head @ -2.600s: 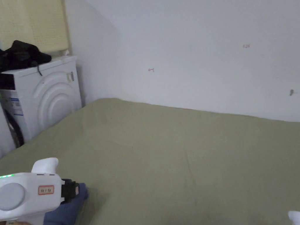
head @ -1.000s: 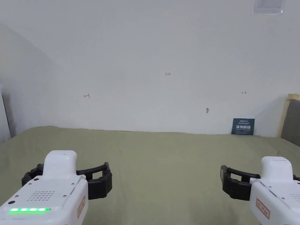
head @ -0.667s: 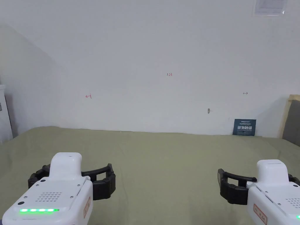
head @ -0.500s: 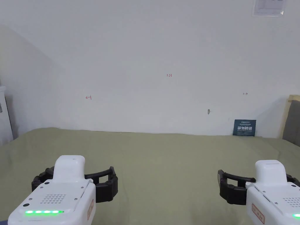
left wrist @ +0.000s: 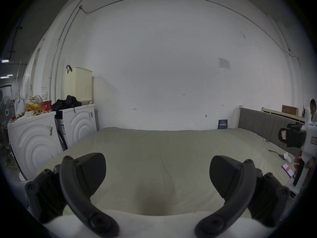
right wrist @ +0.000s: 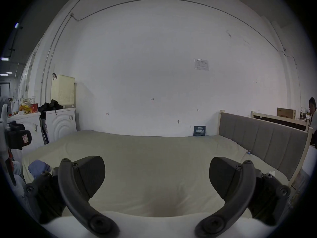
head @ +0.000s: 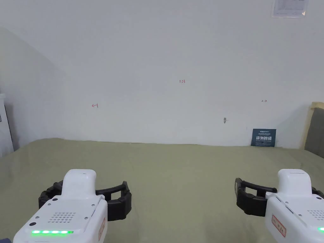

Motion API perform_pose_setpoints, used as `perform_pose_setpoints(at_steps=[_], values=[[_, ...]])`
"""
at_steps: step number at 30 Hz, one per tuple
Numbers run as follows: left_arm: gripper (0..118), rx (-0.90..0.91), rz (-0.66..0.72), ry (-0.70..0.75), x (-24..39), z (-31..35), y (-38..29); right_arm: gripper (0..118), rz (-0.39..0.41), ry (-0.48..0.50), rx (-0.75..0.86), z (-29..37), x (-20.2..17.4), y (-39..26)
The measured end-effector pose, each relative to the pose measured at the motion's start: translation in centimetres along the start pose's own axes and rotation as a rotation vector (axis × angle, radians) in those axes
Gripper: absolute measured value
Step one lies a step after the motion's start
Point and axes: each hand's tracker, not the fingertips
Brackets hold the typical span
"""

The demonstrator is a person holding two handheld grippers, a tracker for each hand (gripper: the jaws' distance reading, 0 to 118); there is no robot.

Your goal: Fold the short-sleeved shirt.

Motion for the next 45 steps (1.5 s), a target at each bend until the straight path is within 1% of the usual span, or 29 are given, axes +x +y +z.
perform_pose_setpoints(at_steps=[2, 4, 8, 11, 13, 15, 17, 19, 21, 22, 23, 26, 28, 29, 33, 36, 39, 41, 42, 45], values=[[118, -0.004, 0.007, -0.002, -0.1, -0.1, 0.0, 118, -0.021, -0.004, -0.019, -0.1, 0.0, 0.0], [118, -0.004, 0.013, -0.009, 0.0, -0.1, -0.1, 118, -0.046, 0.015, -0.028, -0.2, 0.3, -0.1], [118, -0.012, 0.01, -0.009, 0.1, -0.2, -0.2, 118, -0.054, 0.007, -0.025, 0.0, 0.3, -0.4], [118, -0.014, 0.01, -0.011, 0.1, -0.3, -0.3, 118, -0.034, -0.026, -0.038, -0.2, 0.0, -0.4], [118, -0.018, 0.011, -0.013, 0.0, -0.3, -0.3, 118, -0.038, -0.024, -0.033, -0.3, 0.1, -0.6], [118, -0.015, 0.01, -0.014, 0.1, -0.3, -0.3, 118, -0.063, 0.043, -0.036, -0.1, 0.3, -0.7], [118, -0.017, 0.009, -0.013, 0.0, -0.3, -0.4, 118, -0.088, 0.064, -0.036, 0.1, 0.5, -0.8], [118, -0.02, 0.01, -0.015, 0.0, -0.3, -0.4, 118, -0.08, 0.063, -0.039, 0.0, 0.4, -0.7], [118, -0.029, 0.009, -0.016, 0.0, -0.4, -0.4, 118, -0.041, 0.014, -0.073, 0.0, 0.1, -0.5], [118, -0.043, 0.013, -0.012, 0.0, -0.5, -0.3, 118, -0.033, -0.011, -0.081, -0.1, -0.1, -0.3], [118, -0.049, 0.019, -0.01, 0.0, -0.5, -0.3, 118, -0.031, -0.014, -0.084, -0.1, -0.2, -0.2], [118, -0.049, 0.041, -0.017, -0.2, -0.6, -0.2, 118, -0.061, 0.029, -0.114, -0.4, 0.3, -0.1], [118, -0.048, 0.037, -0.013, -0.1, -0.6, -0.2, 118, -0.115, 0.097, -0.151, -0.6, 0.8, -0.1], [118, -0.05, 0.03, -0.012, 0.0, -0.6, -0.2, 118, -0.125, 0.104, -0.179, -0.8, 0.9, -0.1], [118, -0.054, 0.014, -0.016, 0.2, -0.5, -0.2, 118, -0.127, 0.057, -0.212, -1.2, 1.0, -0.4], [118, -0.056, 0.013, -0.022, 0.3, -0.5, -0.2, 118, -0.169, 0.065, -0.217, -1.2, 1.5, -0.4], [118, -0.057, -0.001, -0.018, 0.5, -0.5, -0.2, 118, -0.185, 0.062, -0.217, -1.1, 1.8, -0.3], [118, -0.057, -0.004, -0.016, 0.5, -0.5, -0.2, 118, -0.162, 0.017, -0.237, -1.2, 1.6, 0.0], [118, -0.058, -0.002, -0.017, 0.5, -0.5, -0.1, 118, -0.149, 0.011, -0.235, -1.2, 1.5, 0.0], [118, -0.056, 0.003, -0.022, 0.6, -0.4, 0.1, 118, -0.15, 0.024, -0.234, -1.2, 1.5, 0.1]])
